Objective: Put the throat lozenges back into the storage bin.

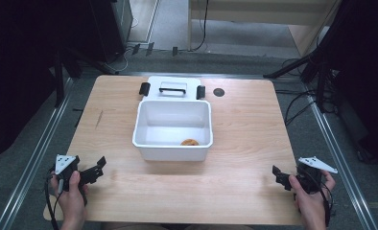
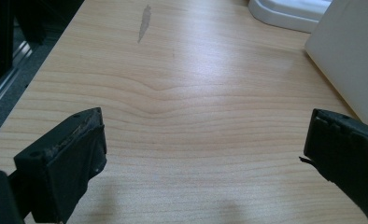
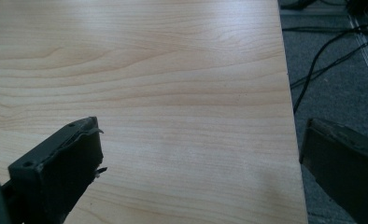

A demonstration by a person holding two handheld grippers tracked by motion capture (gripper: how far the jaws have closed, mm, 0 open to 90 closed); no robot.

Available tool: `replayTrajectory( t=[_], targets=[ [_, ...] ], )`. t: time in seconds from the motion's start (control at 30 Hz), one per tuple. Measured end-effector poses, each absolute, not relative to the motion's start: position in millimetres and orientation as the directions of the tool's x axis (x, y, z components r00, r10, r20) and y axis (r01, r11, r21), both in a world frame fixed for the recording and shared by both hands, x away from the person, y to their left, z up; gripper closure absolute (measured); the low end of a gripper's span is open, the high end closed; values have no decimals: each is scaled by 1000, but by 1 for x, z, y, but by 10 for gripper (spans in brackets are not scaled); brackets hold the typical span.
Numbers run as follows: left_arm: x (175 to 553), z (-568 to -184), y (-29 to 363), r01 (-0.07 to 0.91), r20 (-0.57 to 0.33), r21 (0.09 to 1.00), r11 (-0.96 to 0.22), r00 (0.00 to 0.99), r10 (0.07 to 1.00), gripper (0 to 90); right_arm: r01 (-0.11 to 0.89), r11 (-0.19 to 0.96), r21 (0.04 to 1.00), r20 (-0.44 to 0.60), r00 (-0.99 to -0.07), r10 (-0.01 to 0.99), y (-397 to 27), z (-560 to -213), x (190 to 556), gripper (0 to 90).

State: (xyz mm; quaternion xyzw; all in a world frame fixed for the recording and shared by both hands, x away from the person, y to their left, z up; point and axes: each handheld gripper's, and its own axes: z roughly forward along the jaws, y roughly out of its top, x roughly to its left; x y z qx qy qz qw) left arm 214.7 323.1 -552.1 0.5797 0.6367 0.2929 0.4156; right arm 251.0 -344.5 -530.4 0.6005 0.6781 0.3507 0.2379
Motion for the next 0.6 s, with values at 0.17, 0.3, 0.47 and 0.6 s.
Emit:
replayTrajectory(
  t=[0.17, 0.3, 0.47, 0.6],
  targets=[
    [214, -552, 322, 497, -187, 854, 154, 17, 982, 0, 587, -12, 810, 132, -162, 978, -348, -540, 241, 0],
    [215, -552, 323, 499, -195, 852, 161, 16, 981, 0, 550, -47, 834, 187, -202, 961, -349, -545, 237, 0],
    [216, -552, 325, 499, -209, 848, 177, 8, 978, 0, 514, -76, 855, 210, -209, 955, -350, -546, 233, 0],
    [216, -552, 325, 496, -206, 850, 176, 6, 979, 0, 512, -77, 856, 207, -202, 957, -350, -547, 233, 0]
  ],
)
